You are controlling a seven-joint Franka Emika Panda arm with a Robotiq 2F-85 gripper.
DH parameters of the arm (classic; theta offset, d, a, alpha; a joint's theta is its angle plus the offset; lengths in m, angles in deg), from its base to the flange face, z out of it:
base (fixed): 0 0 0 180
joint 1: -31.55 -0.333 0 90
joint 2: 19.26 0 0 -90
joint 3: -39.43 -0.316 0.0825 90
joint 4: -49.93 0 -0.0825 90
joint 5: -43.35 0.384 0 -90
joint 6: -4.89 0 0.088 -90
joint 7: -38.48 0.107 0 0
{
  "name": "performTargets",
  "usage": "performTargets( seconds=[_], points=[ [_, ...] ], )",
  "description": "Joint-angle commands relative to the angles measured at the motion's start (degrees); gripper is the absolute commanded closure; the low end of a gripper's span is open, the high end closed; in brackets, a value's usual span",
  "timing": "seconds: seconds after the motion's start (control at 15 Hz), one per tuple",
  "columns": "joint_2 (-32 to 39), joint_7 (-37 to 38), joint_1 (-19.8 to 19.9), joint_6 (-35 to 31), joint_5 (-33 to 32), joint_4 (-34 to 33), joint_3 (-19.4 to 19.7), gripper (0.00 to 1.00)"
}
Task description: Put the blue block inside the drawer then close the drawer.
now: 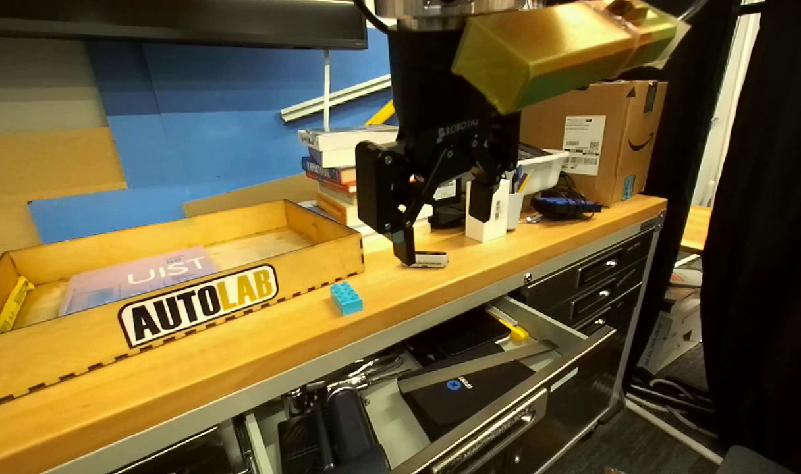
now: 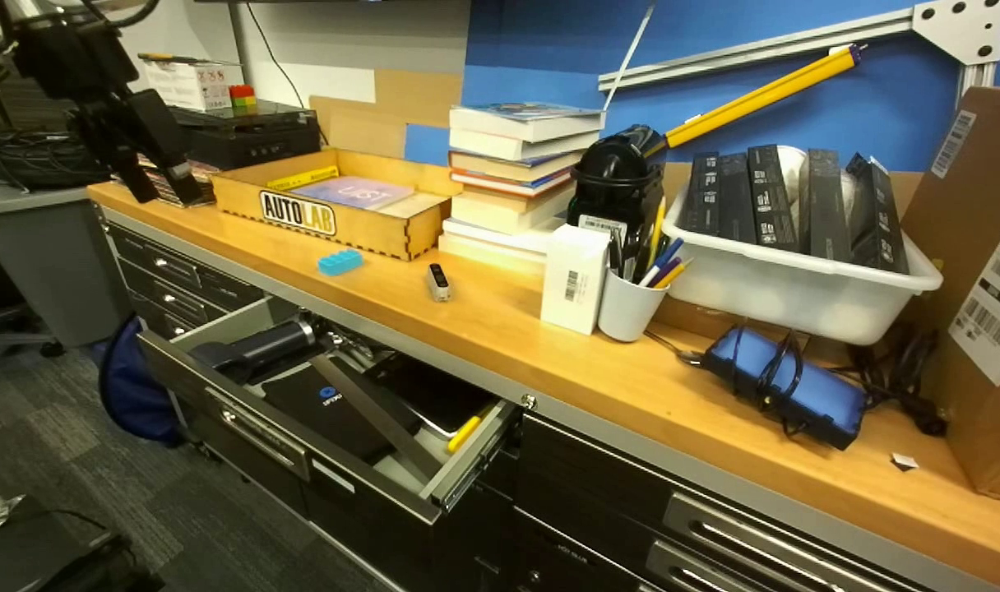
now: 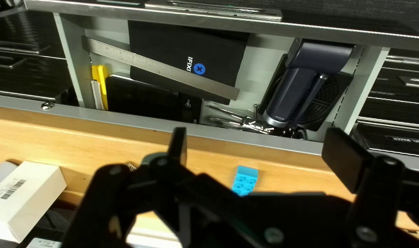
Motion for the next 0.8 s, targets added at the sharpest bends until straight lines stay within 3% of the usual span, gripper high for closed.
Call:
performTargets(
  seconds=[0.0,0.6,0.73],
  points=[
    [0.41,0.83,-1.59,0.21,-1.01,-0.15,1.33,0.0],
    [0.41,0.83,-1.59,0.21,-1.01,-0.15,1.33,0.0],
    [4.82,3.41,0.56,0.13,-2.22,-3.36,0.63,0.0]
  ],
)
